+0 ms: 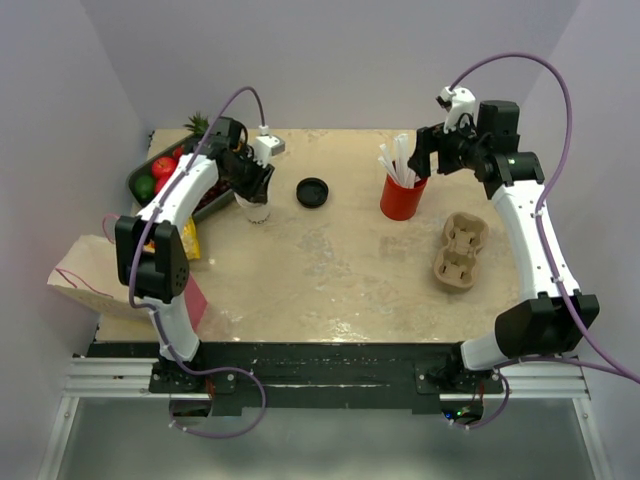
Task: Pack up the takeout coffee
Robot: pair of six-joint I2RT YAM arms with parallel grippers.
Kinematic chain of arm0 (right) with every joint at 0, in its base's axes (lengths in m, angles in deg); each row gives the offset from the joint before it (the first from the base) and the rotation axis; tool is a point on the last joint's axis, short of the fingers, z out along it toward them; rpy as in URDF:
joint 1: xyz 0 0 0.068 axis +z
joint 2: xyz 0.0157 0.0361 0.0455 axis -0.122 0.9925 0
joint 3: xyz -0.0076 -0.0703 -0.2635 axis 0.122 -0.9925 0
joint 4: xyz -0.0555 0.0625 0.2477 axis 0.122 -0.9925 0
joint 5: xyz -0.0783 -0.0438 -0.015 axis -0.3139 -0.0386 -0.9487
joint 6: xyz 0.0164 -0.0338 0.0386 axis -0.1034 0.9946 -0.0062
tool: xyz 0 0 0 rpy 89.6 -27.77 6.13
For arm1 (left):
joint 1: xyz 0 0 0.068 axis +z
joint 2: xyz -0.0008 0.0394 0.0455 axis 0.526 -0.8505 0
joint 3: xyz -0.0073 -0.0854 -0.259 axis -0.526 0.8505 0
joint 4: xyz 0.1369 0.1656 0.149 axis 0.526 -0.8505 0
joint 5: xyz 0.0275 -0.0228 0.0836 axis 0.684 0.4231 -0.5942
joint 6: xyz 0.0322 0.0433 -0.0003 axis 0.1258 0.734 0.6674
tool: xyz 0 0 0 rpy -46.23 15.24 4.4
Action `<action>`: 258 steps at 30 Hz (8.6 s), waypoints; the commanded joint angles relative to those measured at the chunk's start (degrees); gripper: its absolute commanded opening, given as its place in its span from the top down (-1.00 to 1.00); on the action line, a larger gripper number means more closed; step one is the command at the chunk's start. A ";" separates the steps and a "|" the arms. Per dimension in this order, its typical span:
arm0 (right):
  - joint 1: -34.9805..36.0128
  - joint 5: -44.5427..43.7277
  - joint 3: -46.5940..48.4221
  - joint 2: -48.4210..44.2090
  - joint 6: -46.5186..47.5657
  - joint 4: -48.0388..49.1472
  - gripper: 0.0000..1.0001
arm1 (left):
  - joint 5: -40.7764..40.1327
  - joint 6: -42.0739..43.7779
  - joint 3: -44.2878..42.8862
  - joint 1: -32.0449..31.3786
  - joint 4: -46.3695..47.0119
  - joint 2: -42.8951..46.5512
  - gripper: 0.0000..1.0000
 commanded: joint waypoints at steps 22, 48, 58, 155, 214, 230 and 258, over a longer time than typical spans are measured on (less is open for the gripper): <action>0.12 0.10 -1.13 -1.59 -0.74 1.35 -0.71 | -3.07 -1.13 -3.79 -1.87 1.20 -2.08 0.69; 0.21 1.24 -0.07 0.26 -2.32 2.75 -0.71 | -23.11 7.05 5.95 -7.58 3.75 11.11 1.00; 0.12 1.33 -1.21 -0.79 -2.06 2.75 -0.71 | -20.75 5.12 0.27 -5.92 -0.45 7.61 1.00; 19.45 14.06 6.43 15.19 -21.00 15.92 -0.98 | -18.70 1.05 2.91 -1.17 1.17 10.75 1.00; 31.15 21.81 27.35 56.07 -58.48 39.05 -0.94 | -6.77 -4.91 -2.92 1.29 -5.30 9.53 1.00; 32.29 18.20 31.83 59.24 -54.79 34.21 -0.95 | -7.64 -4.64 -4.49 1.29 -4.95 7.68 1.00; 8.66 4.76 29.73 20.93 -20.52 19.63 -0.98 | 1.24 13.73 2.08 -25.41 -11.66 17.88 1.00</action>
